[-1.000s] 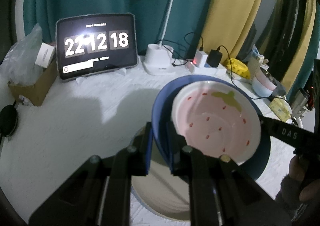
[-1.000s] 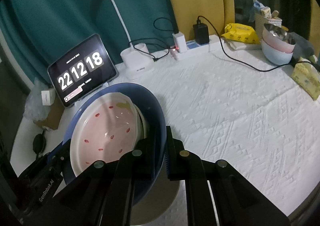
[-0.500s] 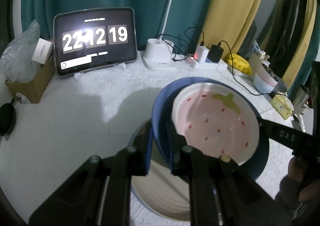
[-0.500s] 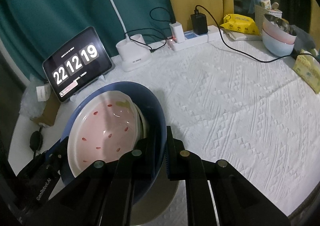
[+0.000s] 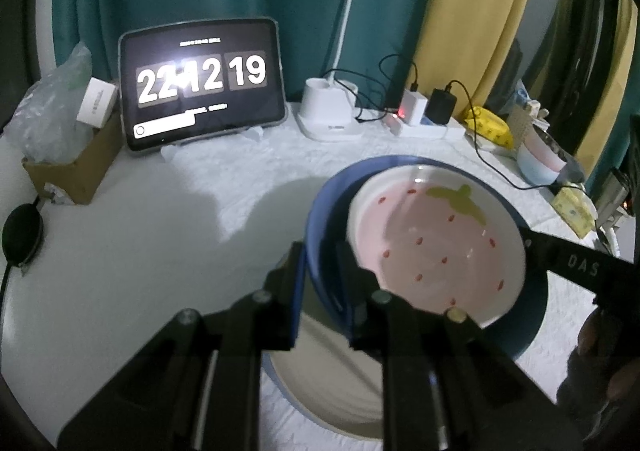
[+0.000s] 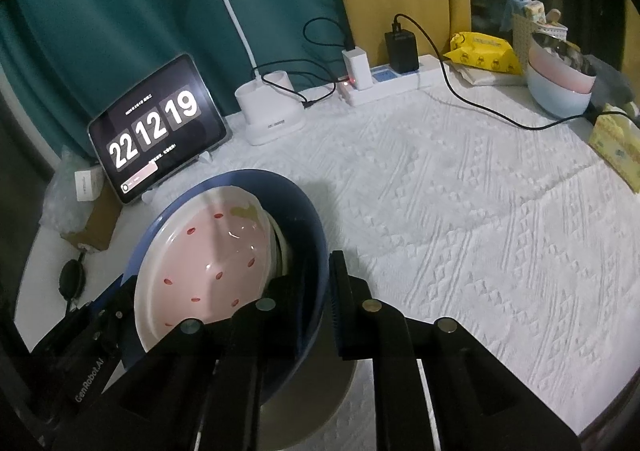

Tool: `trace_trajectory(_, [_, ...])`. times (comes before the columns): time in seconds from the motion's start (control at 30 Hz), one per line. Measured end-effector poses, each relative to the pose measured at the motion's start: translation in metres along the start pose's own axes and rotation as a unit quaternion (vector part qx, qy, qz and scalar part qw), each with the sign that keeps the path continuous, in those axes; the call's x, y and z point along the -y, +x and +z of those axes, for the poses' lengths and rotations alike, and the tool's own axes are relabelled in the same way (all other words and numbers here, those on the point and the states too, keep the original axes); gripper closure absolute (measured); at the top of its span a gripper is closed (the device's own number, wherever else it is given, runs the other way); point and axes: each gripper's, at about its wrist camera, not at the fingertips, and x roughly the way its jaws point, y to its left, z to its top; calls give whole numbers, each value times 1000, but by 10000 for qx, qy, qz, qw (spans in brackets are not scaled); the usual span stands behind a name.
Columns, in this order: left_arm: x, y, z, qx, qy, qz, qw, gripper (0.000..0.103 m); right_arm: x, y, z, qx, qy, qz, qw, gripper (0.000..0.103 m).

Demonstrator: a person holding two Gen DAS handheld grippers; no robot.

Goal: Organize plates and bowls

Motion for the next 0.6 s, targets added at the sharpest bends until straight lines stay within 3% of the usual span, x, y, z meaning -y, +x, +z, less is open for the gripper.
trace_trajectory(0.3, [2, -7, -7, 119, 2, 112, 9999, 83, 10, -8, -5, 129, 86, -155, 9998, 53])
trace_trajectory(0.53, [-5, -17, -15, 236, -151, 252, 9993, 59, 10, -20, -12, 228, -10, -177, 9996, 47])
trace_trajectory(0.6, [-7, -21, -18, 265, -177, 216, 9993, 56, 10, -23, -15, 274, -29, -177, 9995, 46])
